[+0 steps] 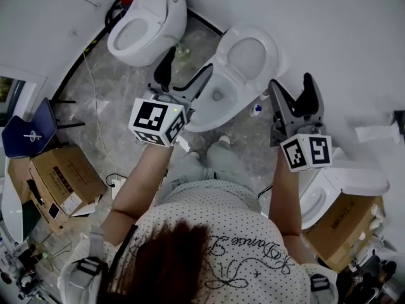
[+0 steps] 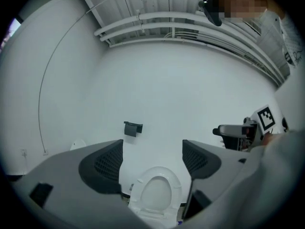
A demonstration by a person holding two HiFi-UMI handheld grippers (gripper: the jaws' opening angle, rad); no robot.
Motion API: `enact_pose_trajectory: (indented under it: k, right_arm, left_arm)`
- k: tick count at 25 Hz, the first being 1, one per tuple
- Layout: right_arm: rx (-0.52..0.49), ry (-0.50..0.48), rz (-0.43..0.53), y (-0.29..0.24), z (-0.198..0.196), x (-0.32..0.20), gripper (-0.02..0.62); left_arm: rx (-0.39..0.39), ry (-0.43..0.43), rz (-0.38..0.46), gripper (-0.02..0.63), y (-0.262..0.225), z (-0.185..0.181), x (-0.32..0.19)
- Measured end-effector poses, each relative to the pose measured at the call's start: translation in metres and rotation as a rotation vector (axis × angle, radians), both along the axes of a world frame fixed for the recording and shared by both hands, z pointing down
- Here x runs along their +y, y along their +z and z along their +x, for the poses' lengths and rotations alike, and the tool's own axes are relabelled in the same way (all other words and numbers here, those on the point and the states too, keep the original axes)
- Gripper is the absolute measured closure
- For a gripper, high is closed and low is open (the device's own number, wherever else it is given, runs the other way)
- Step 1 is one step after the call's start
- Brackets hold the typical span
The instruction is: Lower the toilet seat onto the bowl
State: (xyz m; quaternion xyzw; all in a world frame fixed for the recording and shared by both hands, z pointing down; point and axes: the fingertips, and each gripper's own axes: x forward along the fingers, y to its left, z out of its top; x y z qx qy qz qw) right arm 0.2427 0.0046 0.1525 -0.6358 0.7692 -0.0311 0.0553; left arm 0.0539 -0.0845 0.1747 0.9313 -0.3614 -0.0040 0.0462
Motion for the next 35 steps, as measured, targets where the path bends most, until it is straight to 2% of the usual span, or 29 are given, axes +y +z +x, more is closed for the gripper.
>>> enact_pose_trajectory:
  k: [5,8,22,27,35]
  right_arm:
    - [0.030,-0.099,-0.051,0.014,0.032,-0.047,0.166]
    - [0.019,-0.127,-0.064,0.020,0.041,-0.070,0.164]
    - [-0.006,-0.113,-0.066,0.022,0.030,-0.152,0.164]
    - [-0.039,-0.090,-0.039,0.021,0.027,-0.168,0.181]
    - [-0.032,-0.075,-0.074,0.034,0.032,-0.181,0.183]
  left_arm:
    - [-0.005,-0.075,0.008,0.233,-0.001,0.027,-0.035]
    - [-0.010,-0.098,0.013,0.233,-0.001,0.038,-0.052]
    - [-0.015,-0.061,-0.023,0.233,0.013,0.038,-0.129]
    - [-0.014,-0.044,-0.031,0.233,0.021,0.033,-0.149]
    - [-0.008,-0.032,-0.061,0.233,0.033,0.042,-0.163]
